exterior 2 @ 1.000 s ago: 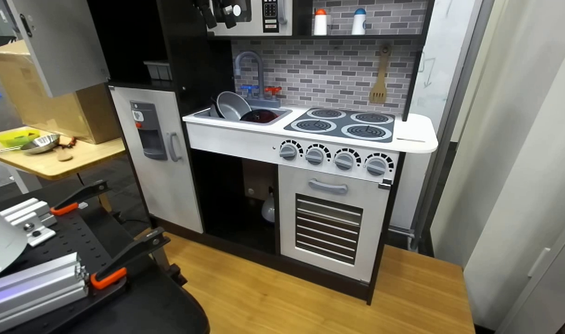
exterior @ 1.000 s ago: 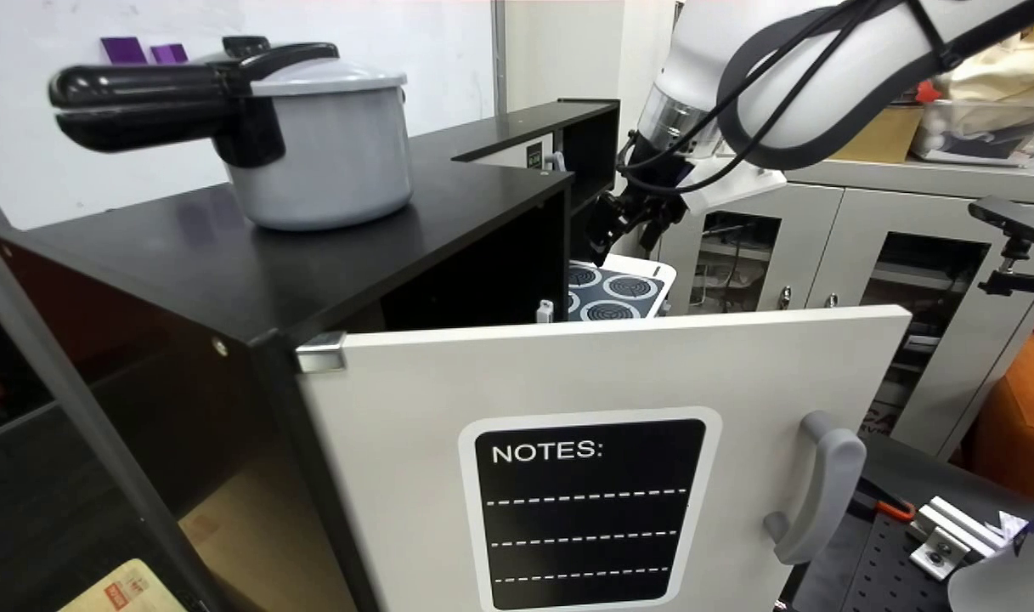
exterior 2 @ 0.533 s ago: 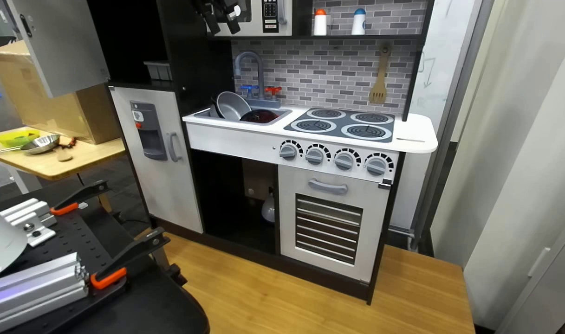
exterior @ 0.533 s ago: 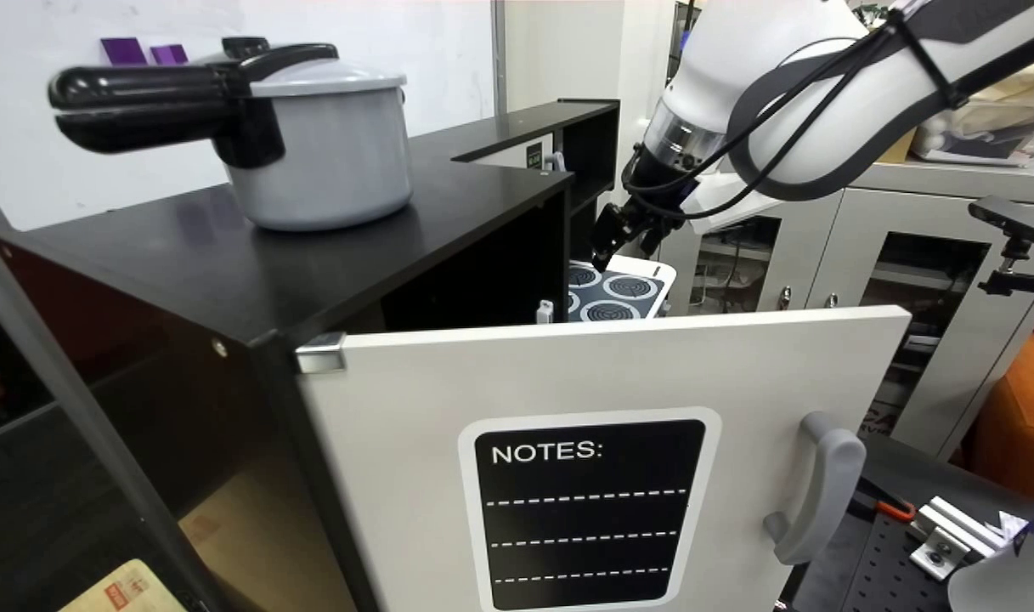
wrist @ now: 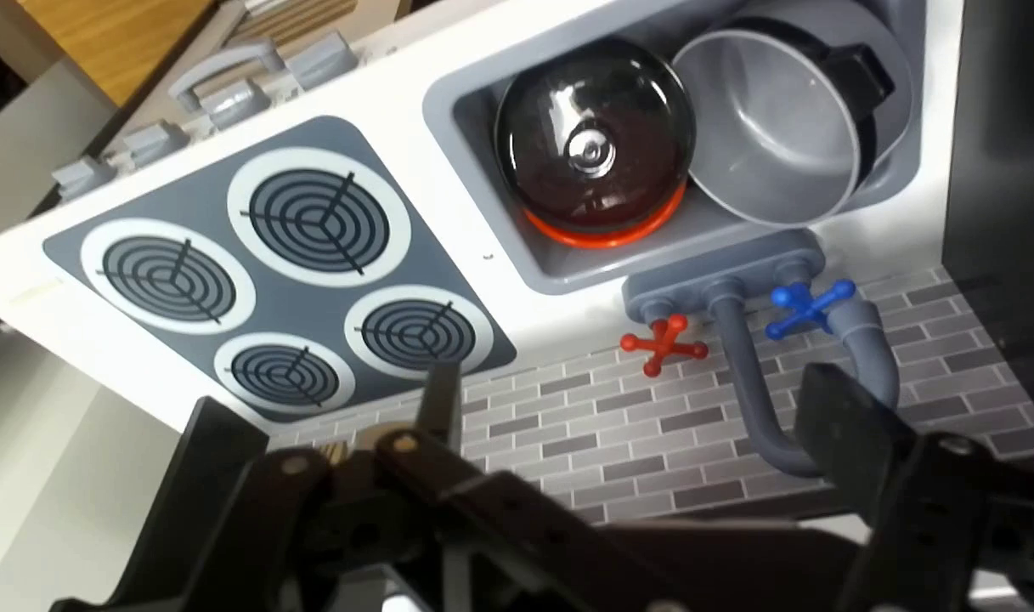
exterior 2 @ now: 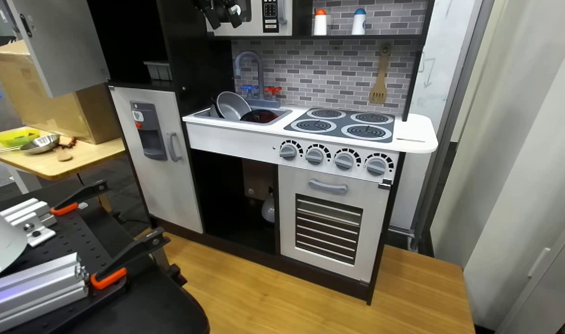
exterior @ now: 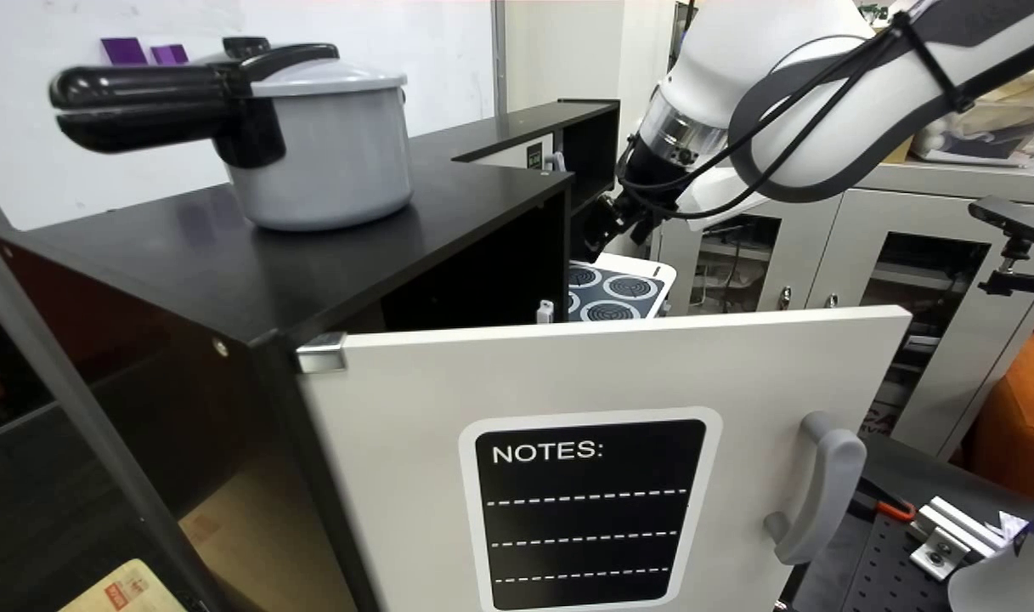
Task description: Open the microwave door
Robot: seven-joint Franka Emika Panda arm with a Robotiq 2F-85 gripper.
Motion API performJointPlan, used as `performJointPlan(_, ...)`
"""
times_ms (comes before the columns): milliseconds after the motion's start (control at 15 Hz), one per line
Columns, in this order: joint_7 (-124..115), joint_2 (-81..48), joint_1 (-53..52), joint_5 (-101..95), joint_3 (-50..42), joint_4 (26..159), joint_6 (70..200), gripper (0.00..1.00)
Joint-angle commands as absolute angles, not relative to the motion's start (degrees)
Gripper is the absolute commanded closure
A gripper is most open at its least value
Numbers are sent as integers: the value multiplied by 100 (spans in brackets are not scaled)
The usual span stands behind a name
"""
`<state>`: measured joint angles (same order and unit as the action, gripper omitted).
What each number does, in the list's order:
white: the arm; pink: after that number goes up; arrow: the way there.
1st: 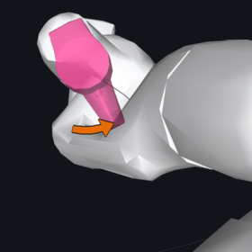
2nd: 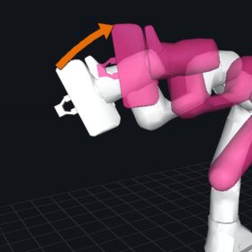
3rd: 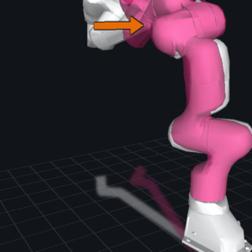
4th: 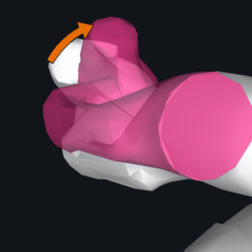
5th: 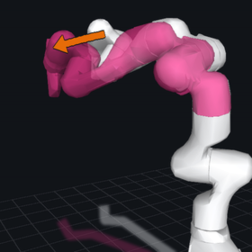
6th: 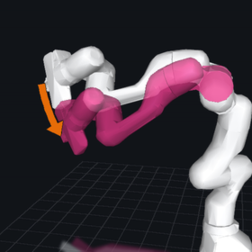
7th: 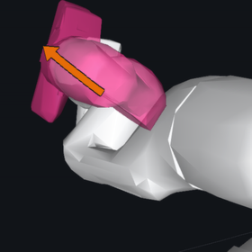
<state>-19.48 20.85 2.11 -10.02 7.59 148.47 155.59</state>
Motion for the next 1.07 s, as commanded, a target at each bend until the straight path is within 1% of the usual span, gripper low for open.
performJointPlan(0,-2010,2276,546,-1420,996,14930,16175,0)
performJointPlan(333,-2079,2476,1029,-1610,1132,15082,16744,0)
performJointPlan(800,-2215,2315,1013,-1537,1178,15209,17428,0)
performJointPlan(933,-2313,2264,1087,-1538,1227,15163,17435,0)
performJointPlan(1000,-2175,2356,906,-1465,1108,15211,17269,0)
